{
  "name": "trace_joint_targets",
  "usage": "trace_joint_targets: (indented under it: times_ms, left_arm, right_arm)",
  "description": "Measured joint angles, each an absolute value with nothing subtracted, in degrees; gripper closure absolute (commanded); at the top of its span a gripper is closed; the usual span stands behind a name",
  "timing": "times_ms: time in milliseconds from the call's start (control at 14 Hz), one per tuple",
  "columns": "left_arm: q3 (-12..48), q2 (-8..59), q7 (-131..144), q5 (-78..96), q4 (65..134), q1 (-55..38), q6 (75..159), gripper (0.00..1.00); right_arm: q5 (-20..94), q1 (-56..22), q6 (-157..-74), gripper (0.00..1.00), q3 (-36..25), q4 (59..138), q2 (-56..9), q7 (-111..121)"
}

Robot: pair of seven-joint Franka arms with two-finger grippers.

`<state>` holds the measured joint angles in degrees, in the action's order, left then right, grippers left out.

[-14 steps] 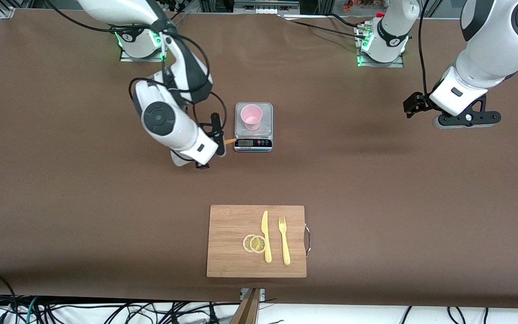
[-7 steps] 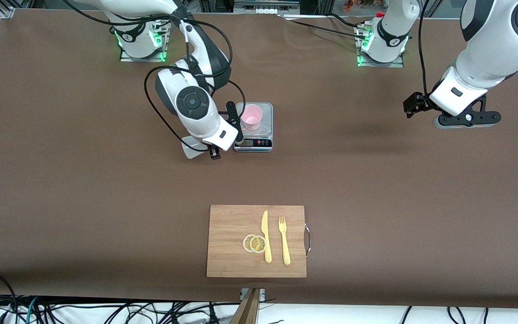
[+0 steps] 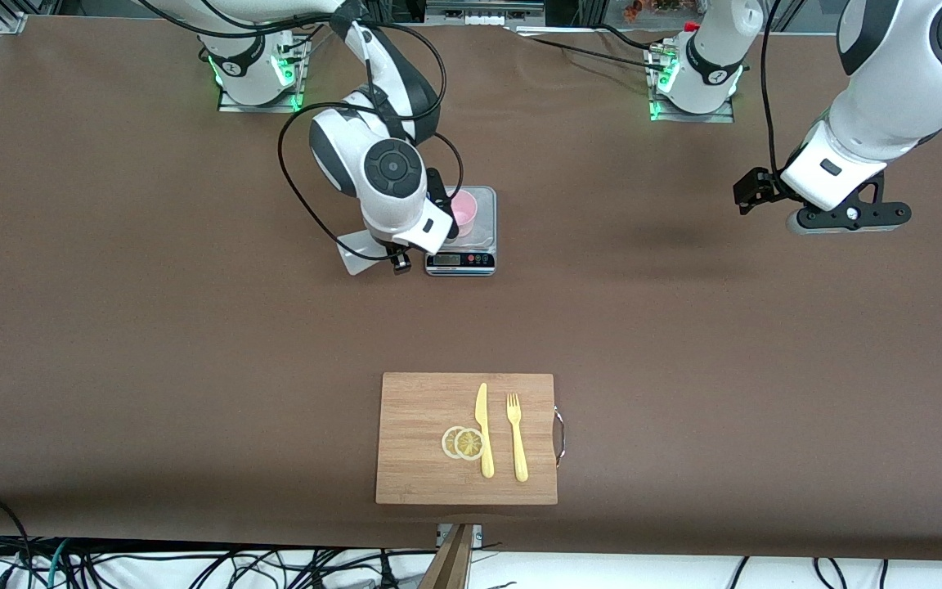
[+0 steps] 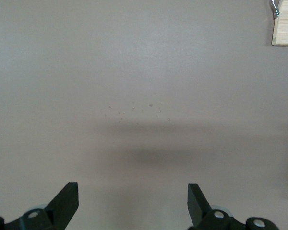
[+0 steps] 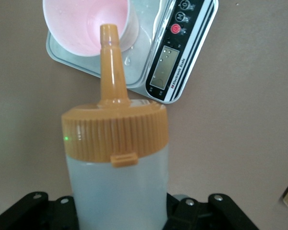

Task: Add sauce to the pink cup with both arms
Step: 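Tilt the bottle nozzle into the pink cup and squeeze sauce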

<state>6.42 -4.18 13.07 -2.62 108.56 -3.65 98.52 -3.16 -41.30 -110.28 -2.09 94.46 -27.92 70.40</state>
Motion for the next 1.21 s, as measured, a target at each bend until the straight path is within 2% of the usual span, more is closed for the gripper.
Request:
trace_joint_targets:
  times_ms: [1214]
  left_arm:
    - [6.44, -4.18, 13.07, -2.62, 108.56, -3.65, 98.52, 0.0]
  right_arm:
    - [-11.76, -46.74, -108.04, 1.0, -2.11, 94.61, -29.24, 59.54]
